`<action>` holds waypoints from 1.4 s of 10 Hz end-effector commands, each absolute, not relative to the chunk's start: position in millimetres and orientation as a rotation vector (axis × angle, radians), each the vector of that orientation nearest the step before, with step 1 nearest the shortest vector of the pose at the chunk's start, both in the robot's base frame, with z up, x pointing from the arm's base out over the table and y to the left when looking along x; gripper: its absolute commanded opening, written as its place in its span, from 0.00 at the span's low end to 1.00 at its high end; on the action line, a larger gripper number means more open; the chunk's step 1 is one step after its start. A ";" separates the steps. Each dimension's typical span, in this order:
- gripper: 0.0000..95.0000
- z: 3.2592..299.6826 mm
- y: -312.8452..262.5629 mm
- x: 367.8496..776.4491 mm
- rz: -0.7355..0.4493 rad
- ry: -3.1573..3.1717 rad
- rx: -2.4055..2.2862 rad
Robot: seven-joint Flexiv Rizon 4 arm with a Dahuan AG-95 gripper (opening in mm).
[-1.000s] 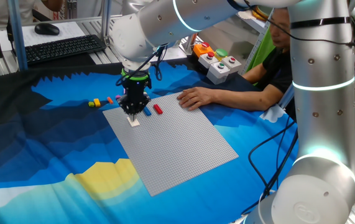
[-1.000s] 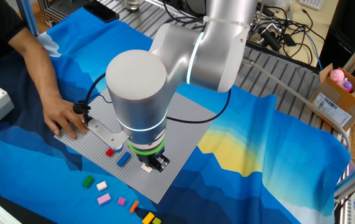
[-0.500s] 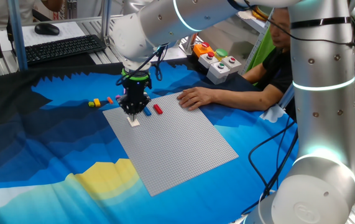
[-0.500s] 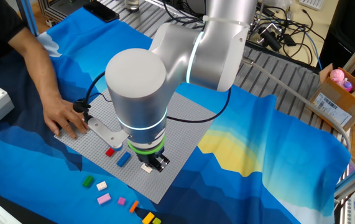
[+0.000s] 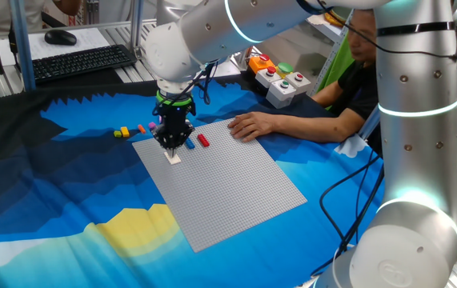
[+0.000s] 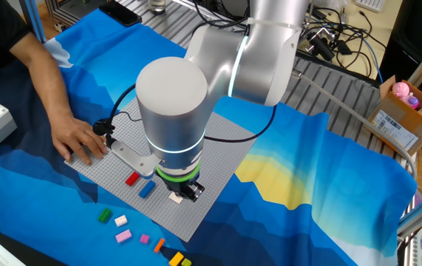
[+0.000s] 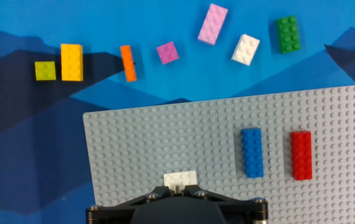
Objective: Stack small Lego blocks one on top of the other
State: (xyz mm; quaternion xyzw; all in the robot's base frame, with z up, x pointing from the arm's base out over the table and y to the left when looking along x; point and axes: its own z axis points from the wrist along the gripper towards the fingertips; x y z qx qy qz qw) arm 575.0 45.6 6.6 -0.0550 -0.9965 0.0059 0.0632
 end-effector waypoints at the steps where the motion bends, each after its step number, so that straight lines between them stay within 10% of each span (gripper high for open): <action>1: 0.00 -2.2 44.6 575.7 0.022 -3.017 -0.173; 14: 0.00 -5.4 44.6 577.7 0.025 -3.026 -0.190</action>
